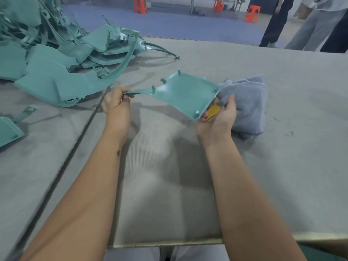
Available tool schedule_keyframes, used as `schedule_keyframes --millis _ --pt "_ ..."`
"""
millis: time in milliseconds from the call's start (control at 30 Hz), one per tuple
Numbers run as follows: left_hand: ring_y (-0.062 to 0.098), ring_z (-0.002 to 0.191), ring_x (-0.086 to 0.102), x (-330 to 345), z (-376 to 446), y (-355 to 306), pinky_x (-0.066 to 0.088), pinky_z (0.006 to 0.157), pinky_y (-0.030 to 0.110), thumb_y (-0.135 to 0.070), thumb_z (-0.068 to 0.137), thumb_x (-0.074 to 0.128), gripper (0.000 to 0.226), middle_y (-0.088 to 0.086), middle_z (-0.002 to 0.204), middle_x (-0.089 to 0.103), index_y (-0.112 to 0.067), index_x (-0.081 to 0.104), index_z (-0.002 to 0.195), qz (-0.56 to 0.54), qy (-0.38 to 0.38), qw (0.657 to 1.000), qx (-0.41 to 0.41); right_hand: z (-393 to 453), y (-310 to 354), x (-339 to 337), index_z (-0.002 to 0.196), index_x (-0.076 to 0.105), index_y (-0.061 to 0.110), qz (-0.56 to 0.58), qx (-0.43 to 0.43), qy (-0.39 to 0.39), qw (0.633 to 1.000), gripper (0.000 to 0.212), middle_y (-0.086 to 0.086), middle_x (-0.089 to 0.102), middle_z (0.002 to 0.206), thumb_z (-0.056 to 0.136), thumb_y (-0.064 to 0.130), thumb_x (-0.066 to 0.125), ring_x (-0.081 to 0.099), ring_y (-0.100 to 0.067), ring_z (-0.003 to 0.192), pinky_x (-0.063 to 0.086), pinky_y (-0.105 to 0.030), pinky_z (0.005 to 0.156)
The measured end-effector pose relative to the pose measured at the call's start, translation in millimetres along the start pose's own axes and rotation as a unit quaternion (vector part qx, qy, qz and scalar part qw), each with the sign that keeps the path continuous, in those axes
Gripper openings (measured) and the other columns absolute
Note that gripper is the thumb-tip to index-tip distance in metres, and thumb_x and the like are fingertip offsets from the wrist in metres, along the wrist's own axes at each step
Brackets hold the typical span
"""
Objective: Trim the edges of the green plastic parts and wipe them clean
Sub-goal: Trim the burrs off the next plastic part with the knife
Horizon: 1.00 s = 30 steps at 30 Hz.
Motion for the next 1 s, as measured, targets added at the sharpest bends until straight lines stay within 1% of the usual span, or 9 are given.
schedule_keyframes --millis 100,200,300,367,500,633,833,900,1000 --pt "0.026 0.127 0.035 3.5 -1.3 -1.6 0.025 0.111 0.033 -0.005 0.098 0.038 0.029 0.001 0.119 0.042 -0.028 0.056 0.095 0.027 0.004 1.000 0.000 -3.7 9.0 10.3 0.079 0.066 0.020 0.005 -0.039 0.044 0.998 0.033 -0.003 0.060 0.079 0.093 0.045 0.050 0.055 -0.022 0.065 0.041 -0.027 0.059" --pt "0.019 0.128 0.035 6.5 -4.8 -5.9 0.023 0.107 0.022 -0.003 0.096 0.040 0.028 -0.003 0.124 0.037 -0.028 0.053 0.101 0.024 0.012 0.999 0.024 -7.8 15.6 2.0 0.101 0.067 0.006 -0.099 -0.094 -0.052 0.989 0.014 -0.013 0.070 0.099 0.090 0.012 0.061 0.067 -0.028 0.087 0.055 -0.042 0.081" --pt "0.002 0.114 0.041 -4.5 -9.8 -4.2 0.031 0.098 0.010 -0.006 0.092 0.049 0.032 -0.003 0.134 0.030 -0.032 0.045 0.111 -0.020 -0.047 0.999 -0.009 -9.3 19.4 -10.8 0.106 0.065 0.004 -0.083 -0.128 -0.122 0.981 0.017 -0.014 0.071 0.100 0.092 0.008 0.056 0.069 -0.026 0.084 0.058 -0.040 0.077" --pt "0.005 0.094 0.056 -2.8 -14.7 1.6 0.047 0.084 0.022 -0.006 0.090 0.050 0.025 0.004 0.124 0.045 -0.025 0.048 0.107 -0.062 -0.061 0.994 -0.060 -13.1 19.1 -19.2 0.107 0.063 0.008 -0.057 -0.154 -0.165 0.972 0.017 -0.011 0.071 0.102 0.095 0.011 0.051 0.070 -0.024 0.083 0.059 -0.038 0.076" --pt "0.019 0.062 0.065 51.8 -38.6 -5.6 0.053 0.056 0.029 -0.018 0.103 0.039 0.023 0.009 0.075 0.066 -0.014 0.058 0.093 -0.179 0.119 0.968 -0.130 -18.7 8.3 -23.8 0.109 0.055 0.018 -0.015 -0.170 -0.212 0.962 0.014 -0.008 0.068 0.109 0.098 0.015 0.046 0.069 -0.026 0.094 0.057 -0.044 0.083" --pt "0.023 0.064 0.070 88.2 -60.0 -17.6 0.058 0.057 0.034 -0.026 0.101 0.047 0.014 0.006 0.080 0.072 -0.018 0.059 0.102 -0.186 0.228 0.949 -0.115 -18.1 8.1 -0.1 0.111 0.053 0.015 -0.094 -0.171 -0.135 0.971 0.015 -0.007 0.065 0.108 0.098 0.009 0.048 0.066 -0.017 0.087 0.055 -0.031 0.079" --pt "0.017 0.051 0.062 72.9 -41.6 -2.7 0.054 0.048 0.028 -0.002 0.098 0.045 0.017 0.012 0.091 0.064 -0.008 0.051 0.112 -0.219 0.116 0.959 -0.135 -38.0 26.0 -6.6 0.114 0.052 0.000 -0.205 -0.254 -0.226 0.918 0.028 -0.014 0.047 0.123 0.098 0.022 0.046 0.048 -0.014 0.097 0.038 -0.023 0.083" --pt "0.012 0.059 0.067 73.6 -38.0 1.5 0.057 0.053 0.028 -0.003 0.098 0.044 0.017 0.005 0.094 0.063 -0.013 0.053 0.109 -0.219 0.104 0.959 -0.146 -37.5 28.2 -0.4 0.105 0.056 0.003 -0.256 -0.260 -0.192 0.911 0.026 -0.011 0.055 0.112 0.100 0.022 0.038 0.051 -0.010 0.096 0.040 -0.021 0.085" --pt "0.014 0.083 0.068 77.1 -36.6 5.3 0.058 0.059 0.027 -0.004 0.098 0.042 0.019 -0.002 0.100 0.062 -0.015 0.056 0.105 -0.209 0.088 0.961 -0.157 -32.7 13.6 13.2 0.093 0.058 0.007 -0.324 -0.229 -0.113 0.911 0.026 0.004 0.054 0.079 0.102 0.019 0.037 0.052 0.013 0.062 0.038 -0.003 0.059"
Point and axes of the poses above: each hand's wrist, its own z-axis towards the middle knuckle, its own x-axis out of the palm, y = z × x, the point moved 9 cm from there along z, towards the middle knuckle
